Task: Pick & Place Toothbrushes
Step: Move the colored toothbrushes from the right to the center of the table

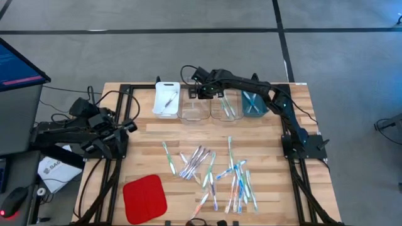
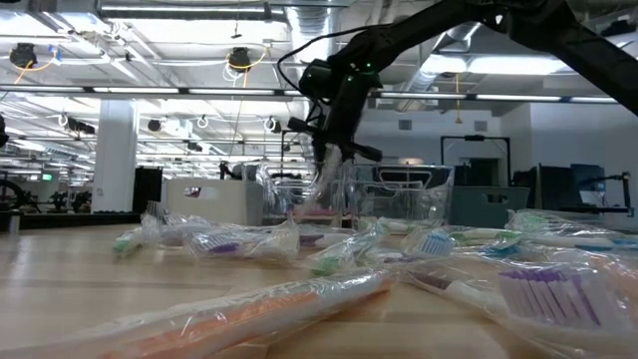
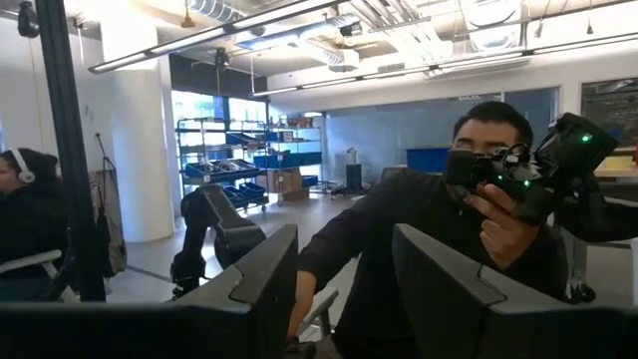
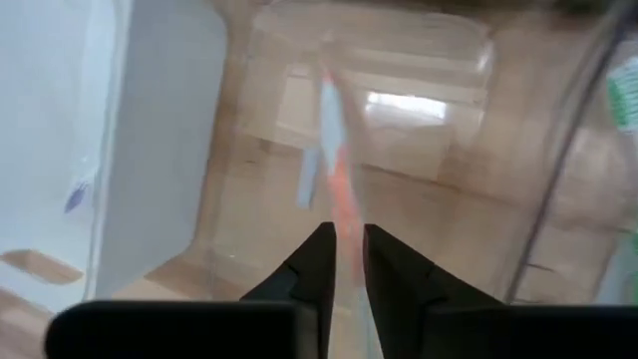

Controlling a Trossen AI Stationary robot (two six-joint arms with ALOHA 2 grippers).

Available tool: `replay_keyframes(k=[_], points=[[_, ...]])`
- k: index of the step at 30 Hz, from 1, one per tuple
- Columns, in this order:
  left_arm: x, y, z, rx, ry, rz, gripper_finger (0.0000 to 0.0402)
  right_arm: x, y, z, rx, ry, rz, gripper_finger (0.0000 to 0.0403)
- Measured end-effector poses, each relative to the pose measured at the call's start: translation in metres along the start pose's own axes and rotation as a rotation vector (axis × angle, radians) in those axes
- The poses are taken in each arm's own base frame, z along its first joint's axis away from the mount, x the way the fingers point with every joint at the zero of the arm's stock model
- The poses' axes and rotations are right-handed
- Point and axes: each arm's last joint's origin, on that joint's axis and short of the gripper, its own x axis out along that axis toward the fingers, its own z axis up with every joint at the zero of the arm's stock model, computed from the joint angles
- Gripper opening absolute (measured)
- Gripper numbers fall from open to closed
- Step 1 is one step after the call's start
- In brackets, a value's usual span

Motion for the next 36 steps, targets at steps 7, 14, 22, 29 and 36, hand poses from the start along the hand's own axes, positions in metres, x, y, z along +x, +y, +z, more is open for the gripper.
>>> replay_keyframes(k=[7,14,22,29,36], points=[[0.0,0.0,0.0,0.0,0.0,0.0,0.0159,0.0,0.001,-0.001,-0.031,-0.002,0.004,0.0037],[0.0,0.0,0.0,-0.001,0.0,0.0,0.0159,-0.006,0.009,-0.005,-0.114,-0.016,0.044,0.0043],[0.0,0.0,0.0,-0.003,0.002,0.0,0.0159,-0.055,0.041,-0.009,-0.286,-0.06,0.12,0.0042],[0.001,0.003,-0.002,-0.017,0.008,0.002,0.0159,-0.11,0.068,-0.051,-0.462,-0.046,0.155,0.0042],[0.002,0.006,-0.004,-0.029,0.014,0.005,0.0159,-0.171,0.073,-0.124,-0.618,-0.217,-0.051,0.0042]])
